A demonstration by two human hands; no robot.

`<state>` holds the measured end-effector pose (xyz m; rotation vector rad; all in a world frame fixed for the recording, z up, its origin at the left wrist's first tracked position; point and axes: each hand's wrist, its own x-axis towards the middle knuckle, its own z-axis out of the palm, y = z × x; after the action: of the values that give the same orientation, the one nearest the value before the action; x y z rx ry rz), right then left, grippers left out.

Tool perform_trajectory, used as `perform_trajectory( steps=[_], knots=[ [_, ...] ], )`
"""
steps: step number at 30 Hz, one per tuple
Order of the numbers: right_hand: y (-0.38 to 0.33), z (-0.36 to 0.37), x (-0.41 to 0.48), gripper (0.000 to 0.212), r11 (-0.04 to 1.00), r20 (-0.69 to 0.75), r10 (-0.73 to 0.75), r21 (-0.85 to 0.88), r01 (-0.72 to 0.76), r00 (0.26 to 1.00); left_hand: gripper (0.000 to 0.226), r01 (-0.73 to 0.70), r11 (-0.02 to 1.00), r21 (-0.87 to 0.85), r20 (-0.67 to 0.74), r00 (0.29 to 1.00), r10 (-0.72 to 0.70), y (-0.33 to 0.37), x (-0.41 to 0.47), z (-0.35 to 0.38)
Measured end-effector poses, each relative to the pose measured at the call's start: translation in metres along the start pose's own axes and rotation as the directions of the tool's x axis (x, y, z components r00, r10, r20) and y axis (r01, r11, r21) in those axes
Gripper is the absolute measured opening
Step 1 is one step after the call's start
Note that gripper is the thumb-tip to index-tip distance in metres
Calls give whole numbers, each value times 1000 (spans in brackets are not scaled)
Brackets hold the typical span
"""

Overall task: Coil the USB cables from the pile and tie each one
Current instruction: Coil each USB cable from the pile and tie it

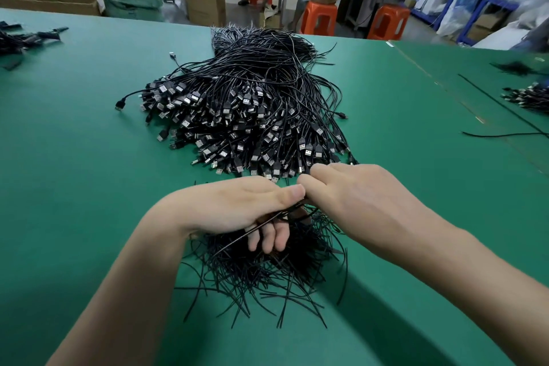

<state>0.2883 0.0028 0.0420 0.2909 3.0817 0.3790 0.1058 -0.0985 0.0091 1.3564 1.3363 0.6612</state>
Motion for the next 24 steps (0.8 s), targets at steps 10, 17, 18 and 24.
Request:
perform_trajectory(
  steps=[10,17,18,24],
  knots=[
    [16,16,11,20,992,-90,96,87,-89,991,38,-102,988,-114,-139,987,86,-14,20,4],
    [14,42,-11,51,102,69,608,981,-164,791,39,-187,964,-187,-365,925,109,-14,27,7],
    [6,47,-12,50,15,118,612,987,-161,782,38,-199,960,-199,-414,905,102,-14,28,5],
    [-44,51,8,41,-155,135,621,987,-48,772,39,-224,964,-141,-426,893,145,-4,34,22]
  ],
)
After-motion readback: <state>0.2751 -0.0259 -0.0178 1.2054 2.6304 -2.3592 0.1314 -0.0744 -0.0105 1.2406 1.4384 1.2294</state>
